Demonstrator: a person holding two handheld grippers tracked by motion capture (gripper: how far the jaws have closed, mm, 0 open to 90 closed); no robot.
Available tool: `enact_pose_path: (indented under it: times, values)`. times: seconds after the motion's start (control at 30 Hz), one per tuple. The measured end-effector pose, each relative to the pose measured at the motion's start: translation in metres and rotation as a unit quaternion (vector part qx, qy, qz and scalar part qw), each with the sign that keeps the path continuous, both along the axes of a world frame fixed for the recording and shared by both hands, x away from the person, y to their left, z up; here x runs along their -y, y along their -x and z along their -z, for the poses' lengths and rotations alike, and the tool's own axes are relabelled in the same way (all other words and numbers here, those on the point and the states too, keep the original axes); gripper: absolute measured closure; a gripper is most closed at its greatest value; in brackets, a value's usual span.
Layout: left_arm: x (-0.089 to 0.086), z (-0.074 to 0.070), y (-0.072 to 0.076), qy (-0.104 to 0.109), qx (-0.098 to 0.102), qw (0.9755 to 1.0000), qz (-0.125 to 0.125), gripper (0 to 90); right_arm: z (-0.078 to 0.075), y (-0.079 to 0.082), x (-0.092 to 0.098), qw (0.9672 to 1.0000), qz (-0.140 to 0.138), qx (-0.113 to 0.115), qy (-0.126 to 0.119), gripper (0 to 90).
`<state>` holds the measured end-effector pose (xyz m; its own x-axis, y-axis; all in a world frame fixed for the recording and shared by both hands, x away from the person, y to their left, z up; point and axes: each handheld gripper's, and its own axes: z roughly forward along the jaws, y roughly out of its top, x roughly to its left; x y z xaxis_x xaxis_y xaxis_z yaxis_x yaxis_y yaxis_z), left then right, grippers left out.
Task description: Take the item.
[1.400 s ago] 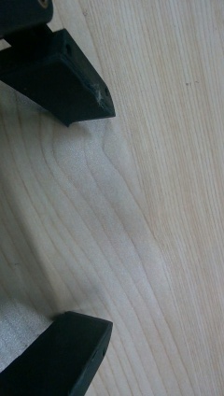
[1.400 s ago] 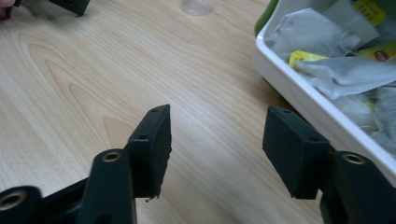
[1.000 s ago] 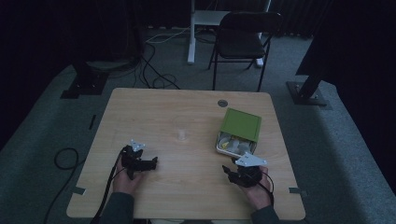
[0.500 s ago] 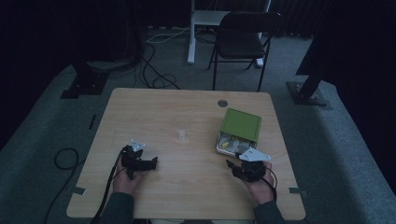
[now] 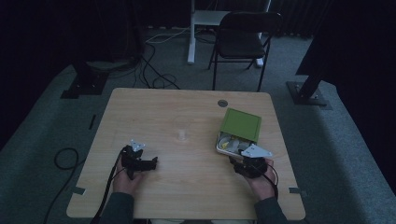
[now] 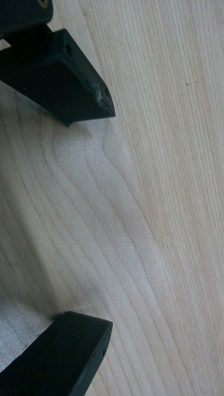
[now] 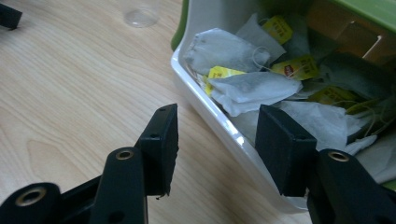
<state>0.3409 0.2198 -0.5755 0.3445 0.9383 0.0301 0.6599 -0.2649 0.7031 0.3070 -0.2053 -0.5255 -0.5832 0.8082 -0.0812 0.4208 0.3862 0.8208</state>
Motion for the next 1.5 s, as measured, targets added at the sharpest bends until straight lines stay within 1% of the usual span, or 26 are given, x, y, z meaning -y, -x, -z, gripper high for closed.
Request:
enact_pose_path:
  times: [0.07,0.17,0.23,0.3,0.6,0.83,1.17,1.5]
  values:
    - [0.0,0.0,0.0,0.0,0.0,1.0,0.0,2.6,0.002,-0.002,0.0,1.0,-0.002,-0.003,0.003,48.3]
    - [0.0,0.0,0.0,0.0,0.0,1.0,0.0,2.5,0.004,-0.004,-0.002,0.9999,-0.002,-0.001,0.011,47.8]
    - [0.0,0.0,0.0,0.0,0.0,1.0,0.0,2.5,0.005,-0.004,-0.002,0.9999,-0.003,-0.001,0.012,47.8]
    - [0.0,0.0,0.0,0.0,0.0,1.0,0.0,2.5,0.007,-0.007,-0.001,0.9999,-0.006,-0.007,0.014,49.4]
    - [0.0,0.0,0.0,0.0,0.0,1.0,0.0,2.5,0.007,-0.006,0.0,0.9999,-0.005,-0.005,0.015,54.6]
    - [0.0,0.0,0.0,0.0,0.0,1.0,0.0,2.5,0.006,-0.003,-0.001,0.9998,-0.008,-0.006,0.017,56.8]
    - [0.0,0.0,0.0,0.0,0.0,1.0,0.0,2.6,0.007,0.004,-0.001,0.9997,-0.013,-0.001,0.019,63.9]
    - [0.0,0.0,0.0,0.0,0.0,1.0,0.0,2.5,0.006,0.013,-0.002,0.9996,-0.021,0.0,0.02,67.5]
